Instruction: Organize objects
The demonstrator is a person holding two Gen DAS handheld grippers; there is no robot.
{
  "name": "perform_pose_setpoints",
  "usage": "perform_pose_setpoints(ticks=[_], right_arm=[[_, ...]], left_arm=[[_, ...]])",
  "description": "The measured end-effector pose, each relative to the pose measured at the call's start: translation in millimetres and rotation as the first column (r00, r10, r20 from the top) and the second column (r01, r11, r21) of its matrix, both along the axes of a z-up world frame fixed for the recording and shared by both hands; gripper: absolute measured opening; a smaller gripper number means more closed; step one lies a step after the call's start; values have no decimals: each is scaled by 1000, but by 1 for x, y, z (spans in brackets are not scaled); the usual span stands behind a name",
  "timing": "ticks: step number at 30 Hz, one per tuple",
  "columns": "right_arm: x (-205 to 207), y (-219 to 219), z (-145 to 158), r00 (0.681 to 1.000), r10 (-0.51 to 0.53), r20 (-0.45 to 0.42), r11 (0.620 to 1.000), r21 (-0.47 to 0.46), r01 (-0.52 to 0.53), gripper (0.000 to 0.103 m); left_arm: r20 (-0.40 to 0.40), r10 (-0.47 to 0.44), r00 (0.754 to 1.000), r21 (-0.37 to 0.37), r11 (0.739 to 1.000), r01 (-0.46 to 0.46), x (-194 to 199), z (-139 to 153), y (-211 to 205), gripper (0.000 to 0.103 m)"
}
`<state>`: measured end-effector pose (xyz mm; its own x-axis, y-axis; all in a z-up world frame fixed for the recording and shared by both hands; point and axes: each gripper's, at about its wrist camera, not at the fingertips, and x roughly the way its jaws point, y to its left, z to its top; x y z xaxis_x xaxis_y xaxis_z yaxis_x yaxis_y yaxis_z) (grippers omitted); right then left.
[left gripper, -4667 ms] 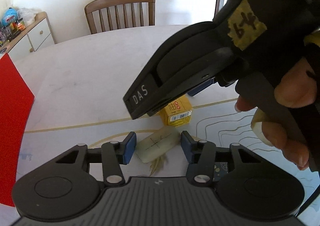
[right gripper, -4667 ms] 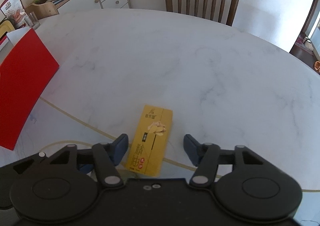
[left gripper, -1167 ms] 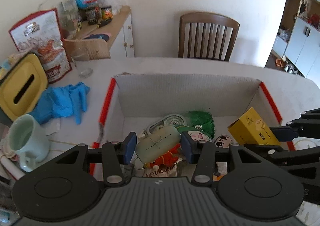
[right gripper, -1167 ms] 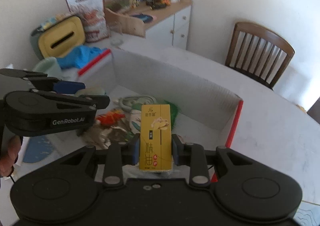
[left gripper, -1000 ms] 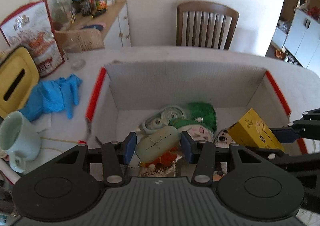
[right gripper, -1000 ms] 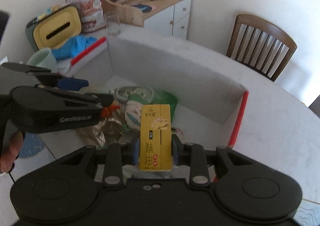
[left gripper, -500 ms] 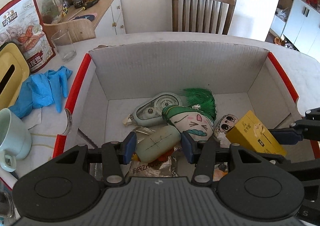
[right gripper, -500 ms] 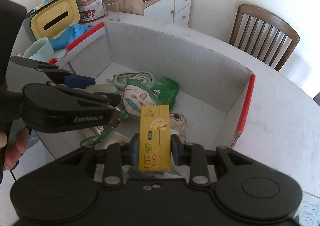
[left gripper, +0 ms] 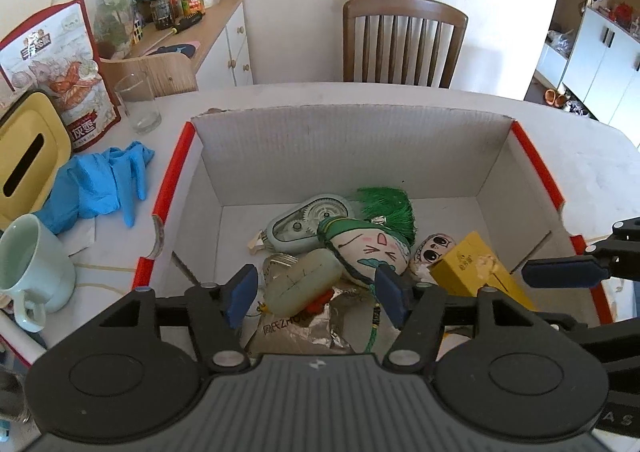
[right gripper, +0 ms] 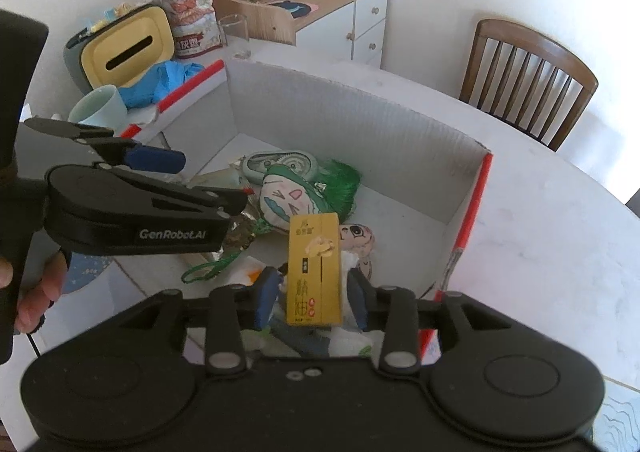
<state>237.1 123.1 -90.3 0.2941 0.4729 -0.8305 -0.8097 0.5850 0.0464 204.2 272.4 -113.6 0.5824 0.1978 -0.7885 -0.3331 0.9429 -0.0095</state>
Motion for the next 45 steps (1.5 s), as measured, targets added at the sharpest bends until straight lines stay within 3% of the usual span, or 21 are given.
perform_pose_setpoints(ticks=[3, 7, 15, 18, 27, 34, 40, 45], right_arm=[[-3, -7, 7, 1000, -1, 11, 1000, 19, 1, 44], [-7, -18, 18, 1000, -6, 30, 998, 60, 4, 59], [-13, -37, 36, 999, -18, 34, 992, 129, 13, 62], [-16, -46, 44, 999, -24, 39, 985, 171, 17, 71], [-29, -71, 68, 999, -24, 44, 962, 273, 11, 77], [-44, -97, 83, 997, -22, 70, 939, 344, -3, 89], [-53, -123, 91, 995, -60, 77, 910, 414, 23, 101], [-61, -142, 91, 992, -82, 94, 899, 438, 32, 102]], left_arm=[[13, 1, 1000, 2, 1000, -1, -7, 7, -3, 65], [41, -18, 999, 15, 1000, 17, -18, 18, -9, 74], [85, -38, 996, 52, 998, 33, -39, 36, -24, 79], [110, -42, 993, 60, 998, 35, -47, 44, -29, 82], [154, -36, 987, 57, 998, 28, -69, 65, -41, 84], [225, -39, 974, 80, 997, 22, -90, 85, -57, 103], [271, -41, 962, 69, 997, 23, -106, 98, -70, 103], [285, -39, 958, 61, 998, 22, -118, 102, -81, 103]])
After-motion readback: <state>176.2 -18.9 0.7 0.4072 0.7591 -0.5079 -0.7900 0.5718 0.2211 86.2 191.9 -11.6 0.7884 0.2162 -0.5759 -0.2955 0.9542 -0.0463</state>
